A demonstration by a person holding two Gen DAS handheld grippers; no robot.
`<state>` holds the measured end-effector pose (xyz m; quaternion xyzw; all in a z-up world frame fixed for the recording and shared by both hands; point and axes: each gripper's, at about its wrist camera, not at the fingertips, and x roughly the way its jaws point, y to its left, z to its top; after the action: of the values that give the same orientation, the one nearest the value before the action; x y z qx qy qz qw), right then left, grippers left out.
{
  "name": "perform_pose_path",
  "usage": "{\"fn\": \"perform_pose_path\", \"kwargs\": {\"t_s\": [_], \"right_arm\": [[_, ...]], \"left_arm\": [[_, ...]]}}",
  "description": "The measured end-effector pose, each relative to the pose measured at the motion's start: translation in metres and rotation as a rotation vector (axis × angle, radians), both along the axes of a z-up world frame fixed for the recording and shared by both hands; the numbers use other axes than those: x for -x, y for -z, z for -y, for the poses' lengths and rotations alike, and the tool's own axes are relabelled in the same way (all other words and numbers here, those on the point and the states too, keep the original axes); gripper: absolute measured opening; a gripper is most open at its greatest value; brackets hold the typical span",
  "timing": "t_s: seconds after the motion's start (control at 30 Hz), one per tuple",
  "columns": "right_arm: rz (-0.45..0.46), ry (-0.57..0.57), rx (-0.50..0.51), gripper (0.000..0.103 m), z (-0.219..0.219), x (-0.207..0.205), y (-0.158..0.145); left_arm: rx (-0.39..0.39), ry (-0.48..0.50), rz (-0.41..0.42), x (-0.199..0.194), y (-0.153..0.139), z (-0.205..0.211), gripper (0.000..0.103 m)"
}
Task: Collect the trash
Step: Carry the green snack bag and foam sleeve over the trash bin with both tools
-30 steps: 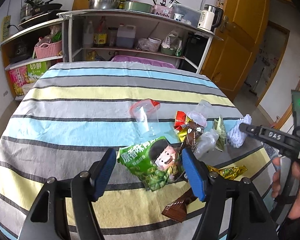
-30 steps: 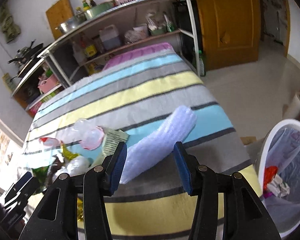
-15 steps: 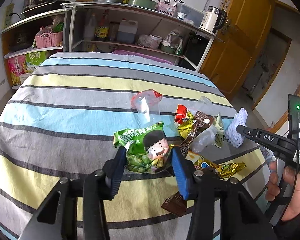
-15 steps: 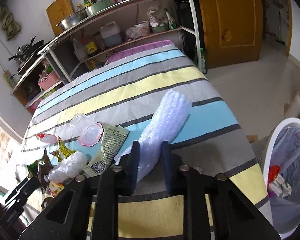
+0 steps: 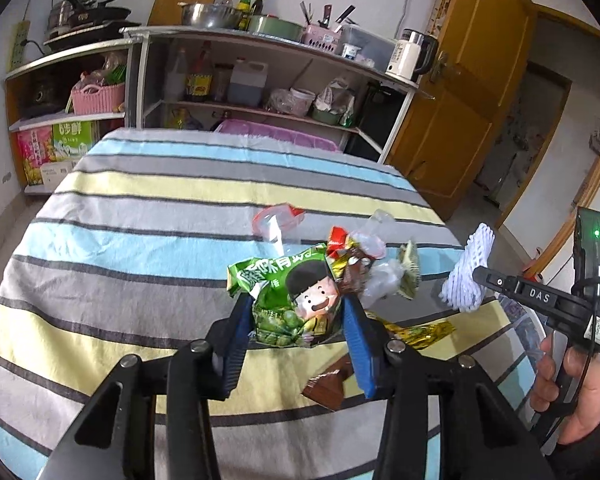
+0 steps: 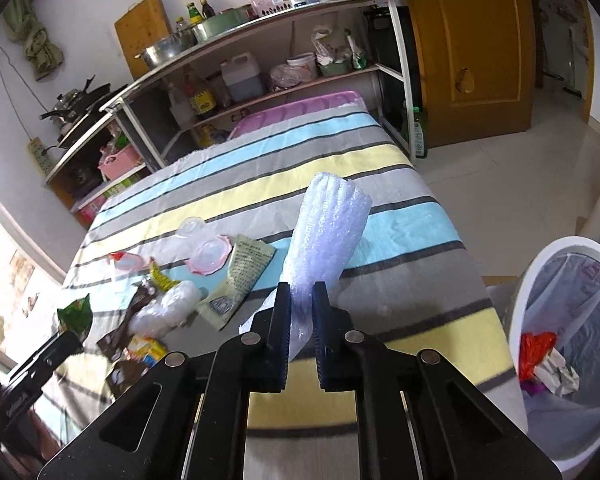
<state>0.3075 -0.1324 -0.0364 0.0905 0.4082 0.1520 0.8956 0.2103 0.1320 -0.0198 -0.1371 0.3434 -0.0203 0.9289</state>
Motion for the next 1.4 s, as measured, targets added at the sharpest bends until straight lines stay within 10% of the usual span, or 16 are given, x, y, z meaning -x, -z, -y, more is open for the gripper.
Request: {"fn": "perform_pose_path", "kwargs": {"t_s": [1.4], "right_arm": [[0.093,0.252,0.003,0.011,0.190,0.120,-0.040]], "left_arm": [[-0.046,0.494,0.058,-0.027,-0.055,0.246,0.047]]}}
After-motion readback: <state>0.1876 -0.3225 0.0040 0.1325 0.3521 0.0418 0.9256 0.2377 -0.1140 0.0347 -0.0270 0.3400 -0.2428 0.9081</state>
